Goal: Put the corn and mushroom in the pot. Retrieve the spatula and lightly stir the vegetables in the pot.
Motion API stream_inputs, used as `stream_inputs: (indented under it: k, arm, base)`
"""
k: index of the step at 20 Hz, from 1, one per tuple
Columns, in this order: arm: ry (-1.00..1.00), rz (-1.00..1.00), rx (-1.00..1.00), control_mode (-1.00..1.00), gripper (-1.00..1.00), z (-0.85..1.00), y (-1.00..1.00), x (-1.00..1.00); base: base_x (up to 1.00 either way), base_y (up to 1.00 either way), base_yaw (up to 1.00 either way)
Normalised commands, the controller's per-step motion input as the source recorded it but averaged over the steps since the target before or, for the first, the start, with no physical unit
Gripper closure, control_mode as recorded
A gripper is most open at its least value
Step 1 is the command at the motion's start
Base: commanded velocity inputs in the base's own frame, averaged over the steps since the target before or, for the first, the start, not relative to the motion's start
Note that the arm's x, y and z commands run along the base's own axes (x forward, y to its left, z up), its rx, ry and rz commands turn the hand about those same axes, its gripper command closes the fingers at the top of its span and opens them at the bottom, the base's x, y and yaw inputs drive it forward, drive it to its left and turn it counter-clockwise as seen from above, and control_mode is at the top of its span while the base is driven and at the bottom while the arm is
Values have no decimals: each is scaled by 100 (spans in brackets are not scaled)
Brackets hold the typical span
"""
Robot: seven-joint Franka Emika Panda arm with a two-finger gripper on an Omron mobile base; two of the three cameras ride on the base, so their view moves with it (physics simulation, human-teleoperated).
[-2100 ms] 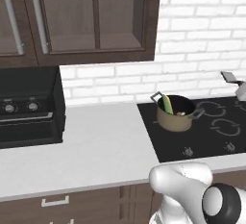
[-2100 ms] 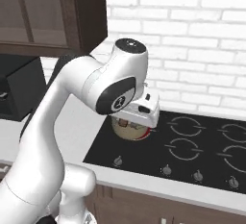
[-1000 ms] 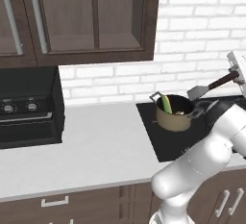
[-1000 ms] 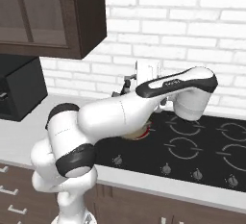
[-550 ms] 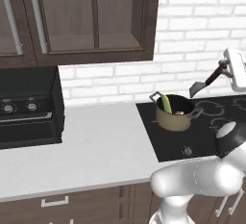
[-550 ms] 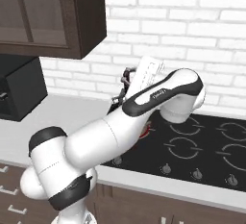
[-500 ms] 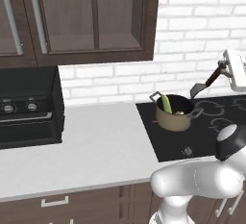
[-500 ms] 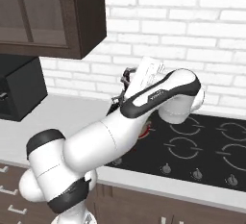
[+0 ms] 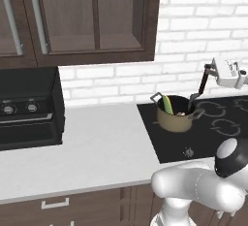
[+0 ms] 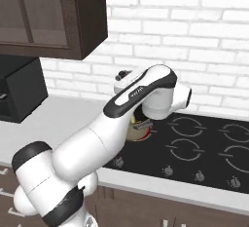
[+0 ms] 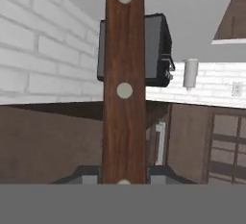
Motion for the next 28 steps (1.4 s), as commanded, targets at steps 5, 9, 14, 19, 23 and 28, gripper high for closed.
stream_inputs:
  k: [5,9,14,19,23,28]
  arm:
    - [21,-3,0,-100,100,-8,0,67]
    - [15,-4,0,-100,100,-16,-2,44]
    - [15,-2,0,-100,100,-26,-15,29]
    - [13,0,0,-100,100,-42,-17,33]
    - [10,0,0,-100,100,-41,-11,44]
    - [3,0,0,-100,100,-27,-2,42]
  base:
    - [0,0,0]
    - [0,0,0]
    - [0,0,0]
    - [0,0,0]
    - [0,0,0]
    - [0,0,0]
